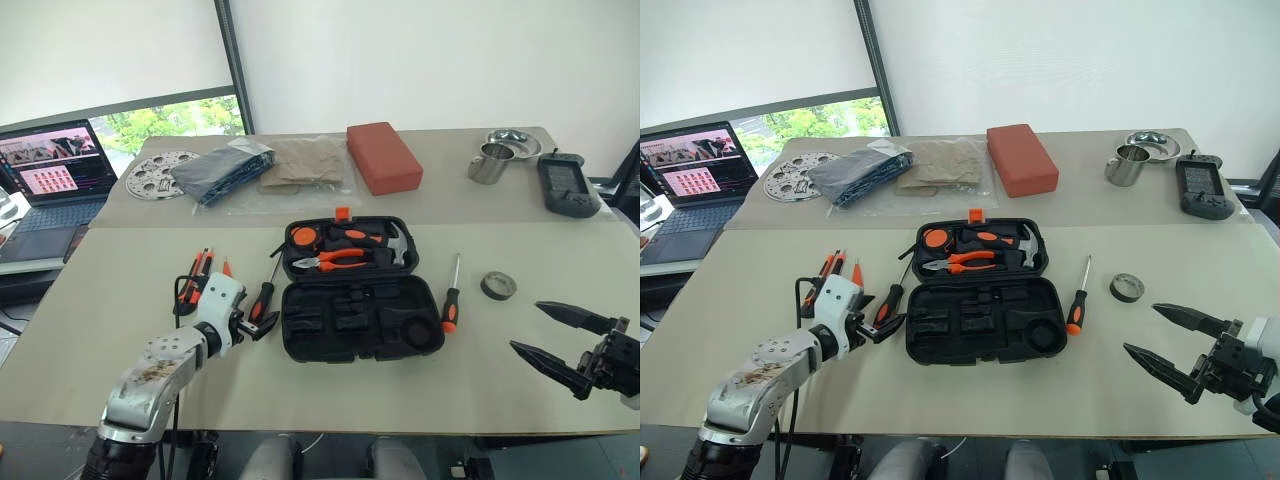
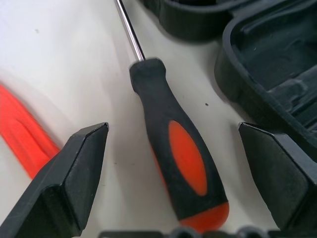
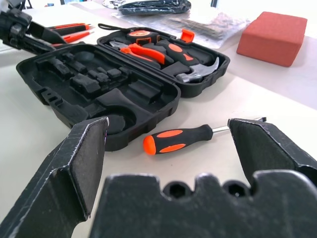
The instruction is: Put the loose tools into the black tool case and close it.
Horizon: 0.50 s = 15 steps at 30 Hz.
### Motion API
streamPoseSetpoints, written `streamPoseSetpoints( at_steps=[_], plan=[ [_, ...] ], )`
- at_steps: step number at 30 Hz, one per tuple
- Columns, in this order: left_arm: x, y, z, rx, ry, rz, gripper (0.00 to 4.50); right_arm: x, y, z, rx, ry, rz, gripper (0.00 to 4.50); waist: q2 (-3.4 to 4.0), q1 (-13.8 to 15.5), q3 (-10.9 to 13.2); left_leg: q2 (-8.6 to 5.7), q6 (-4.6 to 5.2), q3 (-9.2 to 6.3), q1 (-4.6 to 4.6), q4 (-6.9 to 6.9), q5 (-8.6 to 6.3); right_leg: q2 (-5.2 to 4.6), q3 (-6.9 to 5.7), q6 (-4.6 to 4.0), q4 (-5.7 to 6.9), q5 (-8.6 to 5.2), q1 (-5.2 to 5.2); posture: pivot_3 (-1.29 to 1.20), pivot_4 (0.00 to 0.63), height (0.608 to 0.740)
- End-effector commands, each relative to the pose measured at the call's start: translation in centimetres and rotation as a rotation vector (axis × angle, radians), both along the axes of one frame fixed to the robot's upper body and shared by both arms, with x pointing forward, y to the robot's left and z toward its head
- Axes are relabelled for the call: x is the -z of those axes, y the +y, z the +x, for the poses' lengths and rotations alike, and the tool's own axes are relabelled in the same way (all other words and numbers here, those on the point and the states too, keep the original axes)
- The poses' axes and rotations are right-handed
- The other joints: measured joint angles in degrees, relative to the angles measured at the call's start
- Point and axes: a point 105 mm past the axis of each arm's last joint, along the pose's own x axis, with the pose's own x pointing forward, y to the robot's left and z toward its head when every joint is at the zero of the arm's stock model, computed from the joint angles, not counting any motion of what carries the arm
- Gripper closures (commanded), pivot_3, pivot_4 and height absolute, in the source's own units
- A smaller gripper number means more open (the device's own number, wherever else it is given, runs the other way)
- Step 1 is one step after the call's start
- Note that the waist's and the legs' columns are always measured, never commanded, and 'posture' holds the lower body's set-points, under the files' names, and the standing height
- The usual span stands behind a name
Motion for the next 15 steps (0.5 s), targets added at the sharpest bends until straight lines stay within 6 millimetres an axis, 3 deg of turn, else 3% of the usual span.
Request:
streamPoseSetpoints(
  at_steps=[1,8,11,15],
  plan=[
    [0.2,-0.6,-0.2,0.018,0.02,0.056,0.0,-1.5,0.1,-0.1,-0.006,-0.057,-0.002,0.01,0.01,0.01,-0.01,0.0,0.0,0.0,0.01,0.0,0.0,0.01,0.0,0.0,0.01,0.0,0.02,0.0,0.15,0.707],
    [0.4,-0.7,-0.2,-0.026,0.051,0.056,2.03,-1.9,0.1,0.0,-0.014,-0.064,-0.001,0.0,0.02,0.06,-0.01,-0.01,-0.01,0.01,0.03,0.0,0.0,-0.01,0.01,0.0,0.01,0.0,0.04,0.0,0.15,0.707],
    [0.4,0.6,-0.2,-0.071,0.073,0.12,3.1,-1.8,0.2,-0.1,-0.03,-0.053,-0.001,0.0,0.02,0.06,-0.01,-0.01,0.0,0.01,0.03,0.0,0.0,0.0,0.01,0.0,0.02,0.0,0.05,0.0,0.15,0.707],
    [-1.1,1.2,0.0,-0.126,0.08,0.073,3.51,-1.7,0.6,-0.5,-0.091,-0.033,-0.018,0.0,0.01,-0.01,-0.01,-0.01,-0.01,0.0,0.05,0.01,0.0,0.01,0.0,0.0,0.03,0.0,0.05,0.0,0.15,0.707]
  ],
)
